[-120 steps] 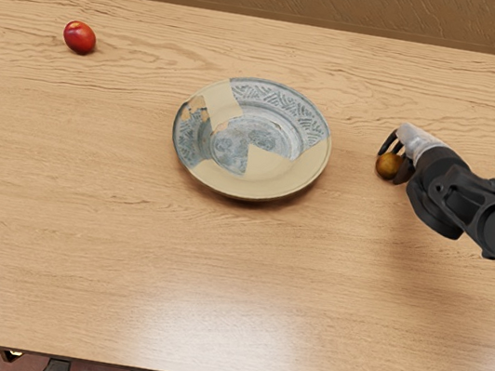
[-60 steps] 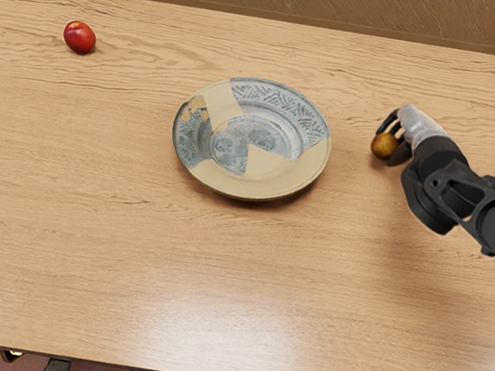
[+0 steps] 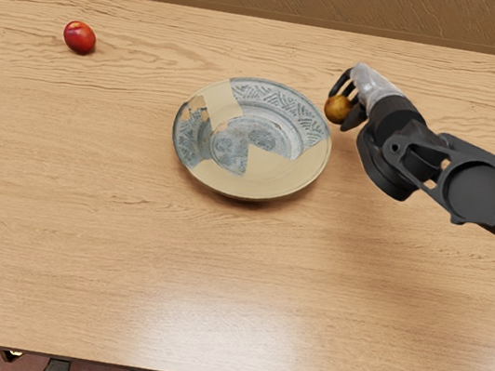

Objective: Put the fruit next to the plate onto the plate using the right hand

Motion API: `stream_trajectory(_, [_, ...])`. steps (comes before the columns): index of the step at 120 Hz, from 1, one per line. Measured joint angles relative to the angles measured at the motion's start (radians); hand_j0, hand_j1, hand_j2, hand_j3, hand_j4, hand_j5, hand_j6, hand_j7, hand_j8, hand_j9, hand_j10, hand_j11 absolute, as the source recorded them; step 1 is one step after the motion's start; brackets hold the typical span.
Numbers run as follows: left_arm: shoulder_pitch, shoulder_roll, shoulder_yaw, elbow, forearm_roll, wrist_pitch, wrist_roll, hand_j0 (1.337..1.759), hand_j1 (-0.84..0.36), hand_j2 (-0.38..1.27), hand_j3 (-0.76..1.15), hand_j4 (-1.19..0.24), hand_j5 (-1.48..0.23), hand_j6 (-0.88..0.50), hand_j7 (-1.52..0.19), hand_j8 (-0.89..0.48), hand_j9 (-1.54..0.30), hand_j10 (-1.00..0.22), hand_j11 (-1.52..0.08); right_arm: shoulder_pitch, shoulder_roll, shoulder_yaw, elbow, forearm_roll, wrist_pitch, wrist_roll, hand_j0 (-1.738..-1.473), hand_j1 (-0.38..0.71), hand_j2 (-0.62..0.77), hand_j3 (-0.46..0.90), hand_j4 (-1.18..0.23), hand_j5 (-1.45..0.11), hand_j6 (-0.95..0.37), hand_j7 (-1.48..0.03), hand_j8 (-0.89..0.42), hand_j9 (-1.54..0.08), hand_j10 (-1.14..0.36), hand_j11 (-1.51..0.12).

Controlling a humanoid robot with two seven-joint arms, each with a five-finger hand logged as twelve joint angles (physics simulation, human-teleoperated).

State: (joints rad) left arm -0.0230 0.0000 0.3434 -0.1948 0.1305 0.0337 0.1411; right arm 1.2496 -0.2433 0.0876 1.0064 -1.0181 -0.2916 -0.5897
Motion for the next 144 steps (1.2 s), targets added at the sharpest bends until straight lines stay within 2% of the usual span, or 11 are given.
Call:
stream_trajectory(16, [0.0,0.0,0.0,0.0,0.0,0.0,0.0,1.658,0.35,0.0,0.0,0.0,0.0,0.0,0.0,0.0,0.0,0.0,0.0,0.013,0.006,0.0,0.06,-0.001,-0.006,-0.015,-1.655,0.29,0.17,0.0,-0.54,-0.97,-0.47,-0.92,-0.43,-0.95,-0.48,-0.95])
stream_trajectory(32, [0.0,0.0,0.0,0.0,0.0,0.0,0.0,1.658,0.35,0.0,0.0,0.0,0.0,0.0,0.0,0.0,0.0,0.0,0.0,0.021,0.028,0.0,0.081,-0.002,-0.008,-0.019,-1.655,0.29,0.19,0.0,-0.55,-0.99,-0.47,-0.93,-0.43,-0.97,-0.5,-0.97])
stream_trajectory(65, [0.0,0.0,0.0,0.0,0.0,0.0,0.0,1.658,0.35,0.0,0.0,0.0,0.0,0.0,0.0,0.0,0.0,0.0,0.0,0.019,0.109,-0.006,0.078,-0.004,-0.011,-0.021,-1.654,0.29,0.21,0.0,-0.55,-1.0,-0.47,-0.94,-0.43,-0.97,-0.52,-0.97])
stream_trajectory(78, [0.0,0.0,0.0,0.0,0.0,0.0,0.0,1.658,0.35,0.0,0.0,0.0,0.0,0.0,0.0,0.0,0.0,0.0,0.0,0.013,0.135,-0.009,0.075,-0.005,-0.011,-0.02,-1.656,0.31,0.26,0.0,-0.56,-1.0,-0.47,-0.95,-0.44,-0.97,-0.54,-0.98])
stream_trajectory(96, [0.0,0.0,0.0,0.0,0.0,0.0,0.0,1.658,0.35,0.0,0.0,0.0,0.0,0.0,0.0,0.0,0.0,0.0,0.0,-0.006,0.165,-0.014,0.053,-0.013,-0.012,-0.021,-1.655,0.28,0.22,0.0,-0.58,-0.98,-0.5,-0.93,-0.47,-0.96,-0.57,-0.96])
stream_trajectory(98, [0.0,0.0,0.0,0.0,0.0,0.0,0.0,1.658,0.35,0.0,0.0,0.0,0.0,0.0,0.0,0.0,0.0,0.0,0.0,-0.007,0.168,-0.014,0.051,-0.014,-0.012,-0.021,-1.655,0.28,0.21,0.0,-0.58,-0.96,-0.5,-0.92,-0.47,-0.94,-0.57,-0.94])
stream_trajectory(111, [0.0,0.0,0.0,0.0,0.0,0.0,0.0,1.658,0.35,0.0,0.0,0.0,0.0,0.0,0.0,0.0,0.0,0.0,0.0,-0.015,0.192,-0.01,0.039,-0.009,-0.041,-0.021,-1.656,0.04,0.12,0.0,-0.36,-0.59,-0.31,-0.56,-0.3,-0.57,-0.35,-0.57])
stream_trajectory(123, [0.0,0.0,0.0,0.0,0.0,0.0,0.0,1.658,0.35,0.0,0.0,0.0,0.0,0.0,0.0,0.0,0.0,0.0,0.0,-0.015,0.189,0.002,0.055,0.007,-0.052,-0.021,-1.657,-0.1,0.07,0.0,-0.23,-0.37,-0.2,-0.36,-0.19,-0.37,-0.23,-0.37])
stream_trajectory(130, [0.0,0.0,0.0,0.0,0.0,0.0,0.0,1.658,0.35,0.0,0.0,0.0,0.0,0.0,0.0,0.0,0.0,0.0,0.0,-0.011,0.133,0.018,0.107,0.039,-0.047,-0.021,-1.657,-0.15,0.05,0.0,-0.18,-0.29,-0.16,-0.28,-0.15,-0.28,-0.18,-0.29])
stream_trajectory(144, [0.0,0.0,0.0,0.0,0.0,0.0,0.0,1.658,0.35,0.0,0.0,0.0,0.0,0.0,0.0,0.0,0.0,0.0,0.0,-0.014,-0.059,0.113,0.219,0.117,0.096,-0.015,-1.658,-0.22,0.03,0.0,-0.12,-0.18,-0.1,-0.17,-0.1,-0.18,-0.11,-0.18])
